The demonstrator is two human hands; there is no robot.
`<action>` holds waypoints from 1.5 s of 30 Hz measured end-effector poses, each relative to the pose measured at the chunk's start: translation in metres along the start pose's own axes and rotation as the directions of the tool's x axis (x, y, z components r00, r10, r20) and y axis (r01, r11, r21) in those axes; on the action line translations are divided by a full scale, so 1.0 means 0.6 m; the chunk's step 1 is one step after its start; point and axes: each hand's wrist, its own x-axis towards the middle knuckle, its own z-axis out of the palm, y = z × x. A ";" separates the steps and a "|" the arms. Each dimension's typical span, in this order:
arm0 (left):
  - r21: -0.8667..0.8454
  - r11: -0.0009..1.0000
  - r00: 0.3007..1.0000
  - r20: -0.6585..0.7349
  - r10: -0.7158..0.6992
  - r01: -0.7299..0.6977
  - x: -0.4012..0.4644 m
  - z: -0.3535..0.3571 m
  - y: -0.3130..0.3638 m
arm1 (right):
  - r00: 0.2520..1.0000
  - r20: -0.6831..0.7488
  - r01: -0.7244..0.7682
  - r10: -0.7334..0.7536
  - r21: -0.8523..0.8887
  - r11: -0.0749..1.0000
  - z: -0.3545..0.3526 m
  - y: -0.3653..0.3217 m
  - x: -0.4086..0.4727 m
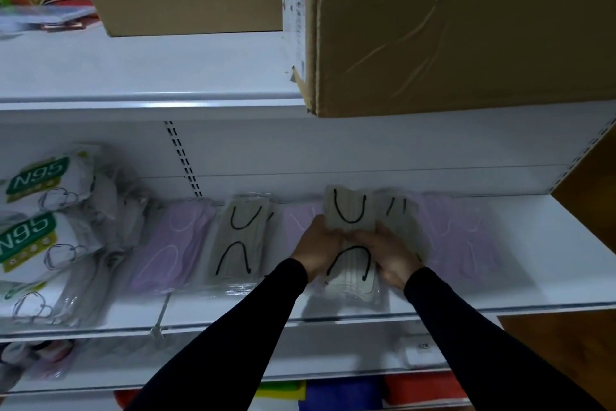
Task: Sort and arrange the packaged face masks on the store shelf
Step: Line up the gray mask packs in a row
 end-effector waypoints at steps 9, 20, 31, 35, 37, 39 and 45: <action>0.064 0.997 0.974 -0.227 -0.018 0.033 -0.049 -0.114 -0.013 | 0.989 -0.059 -0.143 0.136 -0.150 0.978 0.115 0.027 0.059; 0.290 0.903 0.830 -0.545 -0.116 0.317 -0.054 -0.260 -0.083 | 0.999 0.044 0.016 0.015 -0.618 0.786 0.269 0.018 0.056; 0.402 0.794 0.858 -0.435 -0.273 0.456 -0.037 -0.237 -0.129 | 0.985 -0.082 -0.165 0.150 -0.685 0.710 0.281 0.054 0.042; 0.438 0.770 0.855 -0.451 -0.257 0.463 -0.038 -0.241 -0.129 | 0.989 -0.067 -0.139 0.130 -0.711 0.689 0.259 0.054 0.043; 0.486 0.741 0.852 -0.475 -0.221 0.463 -0.042 -0.243 -0.117 | 0.995 -0.080 -0.102 0.064 -0.705 0.701 0.234 0.051 0.044; 0.535 0.722 0.844 -0.521 -0.125 0.438 -0.048 -0.238 -0.098 | 0.993 -0.119 -0.077 -0.012 -0.712 0.698 0.200 0.046 0.043; 0.694 0.718 0.911 -0.332 0.246 0.059 -0.021 -0.165 -0.039 | 0.970 -0.028 0.042 -0.241 -0.959 0.282 0.090 0.032 0.037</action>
